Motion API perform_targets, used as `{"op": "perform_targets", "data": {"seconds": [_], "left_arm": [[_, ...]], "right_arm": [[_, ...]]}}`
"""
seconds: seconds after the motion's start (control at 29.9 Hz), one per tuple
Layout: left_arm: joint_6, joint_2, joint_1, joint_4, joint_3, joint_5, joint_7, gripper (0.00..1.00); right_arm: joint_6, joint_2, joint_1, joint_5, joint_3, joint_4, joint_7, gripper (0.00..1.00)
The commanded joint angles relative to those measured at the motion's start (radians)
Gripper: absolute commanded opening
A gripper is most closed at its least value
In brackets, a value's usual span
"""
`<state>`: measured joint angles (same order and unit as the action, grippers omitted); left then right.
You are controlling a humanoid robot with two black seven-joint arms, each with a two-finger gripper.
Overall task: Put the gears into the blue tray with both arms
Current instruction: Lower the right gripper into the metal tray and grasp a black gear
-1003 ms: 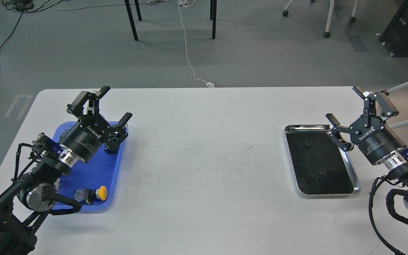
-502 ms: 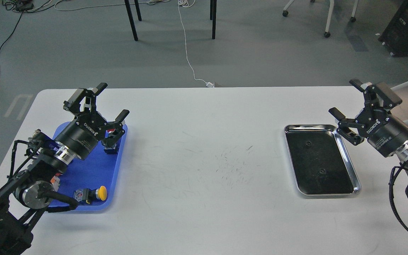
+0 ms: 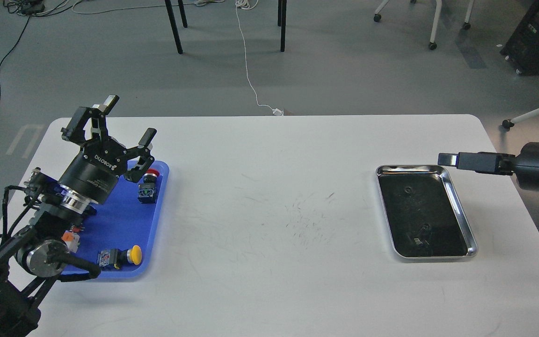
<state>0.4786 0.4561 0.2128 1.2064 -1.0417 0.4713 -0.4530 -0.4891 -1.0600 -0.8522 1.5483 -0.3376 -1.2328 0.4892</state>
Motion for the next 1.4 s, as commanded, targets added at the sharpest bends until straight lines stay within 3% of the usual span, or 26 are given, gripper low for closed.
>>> {"op": "perform_targets", "data": {"seconds": [0.0,0.13,0.37,0.57,0.8,1.37], "left_arm": [[0.002,-0.002,-0.001,0.005,-0.004,0.000,-0.001,0.98],[0.002,-0.005,-0.001,0.005,-0.004,-0.002,-0.001,0.98],[0.003,-0.008,-0.003,0.005,-0.006,-0.002,-0.001,0.98],[0.002,-0.011,-0.003,0.005,-0.006,-0.002,-0.001,0.98],[0.002,-0.011,-0.003,0.005,-0.006,-0.002,-0.001,0.98],[0.002,-0.017,-0.004,0.005,-0.009,-0.003,-0.001,0.98]], "right_arm": [[0.000,0.005,-0.146,0.208,0.205,0.001,-0.001,1.00],[0.000,0.050,-0.264,0.294,0.382,0.003,-0.001,1.00],[0.000,0.144,-0.314,0.352,0.491,0.019,-0.001,0.98],[0.000,0.210,-0.311,0.360,0.526,0.072,-0.001,0.93],[0.000,0.259,-0.301,0.362,0.549,0.111,-0.001,0.75],[0.000,0.340,-0.269,0.358,0.557,0.177,-0.001,0.65]]}}
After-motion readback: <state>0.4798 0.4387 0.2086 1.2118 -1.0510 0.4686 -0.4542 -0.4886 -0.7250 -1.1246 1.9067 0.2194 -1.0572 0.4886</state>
